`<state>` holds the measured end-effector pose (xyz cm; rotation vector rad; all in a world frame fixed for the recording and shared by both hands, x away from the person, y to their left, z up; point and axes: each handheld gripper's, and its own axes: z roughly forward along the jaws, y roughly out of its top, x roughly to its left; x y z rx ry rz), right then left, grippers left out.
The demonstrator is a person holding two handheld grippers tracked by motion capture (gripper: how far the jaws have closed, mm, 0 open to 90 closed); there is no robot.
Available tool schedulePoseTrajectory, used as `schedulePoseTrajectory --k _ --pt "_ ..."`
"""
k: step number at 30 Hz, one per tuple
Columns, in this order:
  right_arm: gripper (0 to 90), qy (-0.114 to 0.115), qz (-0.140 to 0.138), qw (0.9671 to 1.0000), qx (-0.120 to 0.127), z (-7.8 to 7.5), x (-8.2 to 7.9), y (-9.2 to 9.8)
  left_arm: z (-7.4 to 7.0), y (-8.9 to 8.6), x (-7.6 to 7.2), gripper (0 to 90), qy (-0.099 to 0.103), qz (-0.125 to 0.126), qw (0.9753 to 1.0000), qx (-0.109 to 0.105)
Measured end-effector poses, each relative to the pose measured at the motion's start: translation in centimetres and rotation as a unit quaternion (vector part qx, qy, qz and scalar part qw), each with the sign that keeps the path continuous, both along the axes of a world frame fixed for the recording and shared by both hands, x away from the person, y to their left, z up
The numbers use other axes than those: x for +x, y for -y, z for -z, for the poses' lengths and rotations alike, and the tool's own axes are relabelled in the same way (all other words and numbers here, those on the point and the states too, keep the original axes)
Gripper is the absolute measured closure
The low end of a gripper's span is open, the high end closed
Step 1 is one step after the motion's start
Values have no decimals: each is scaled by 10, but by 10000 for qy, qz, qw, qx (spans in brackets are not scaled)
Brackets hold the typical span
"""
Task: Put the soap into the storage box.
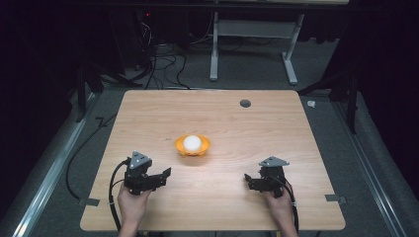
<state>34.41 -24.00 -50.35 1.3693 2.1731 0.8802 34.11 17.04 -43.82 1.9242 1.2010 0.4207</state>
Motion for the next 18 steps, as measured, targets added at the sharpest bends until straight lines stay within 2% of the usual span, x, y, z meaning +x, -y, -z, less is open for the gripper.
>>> schedulePoseTrajectory --k 18 --pt "151 -5 1 10000 3 0 0 0 10 4 6 224 -127 -18 9999 19"
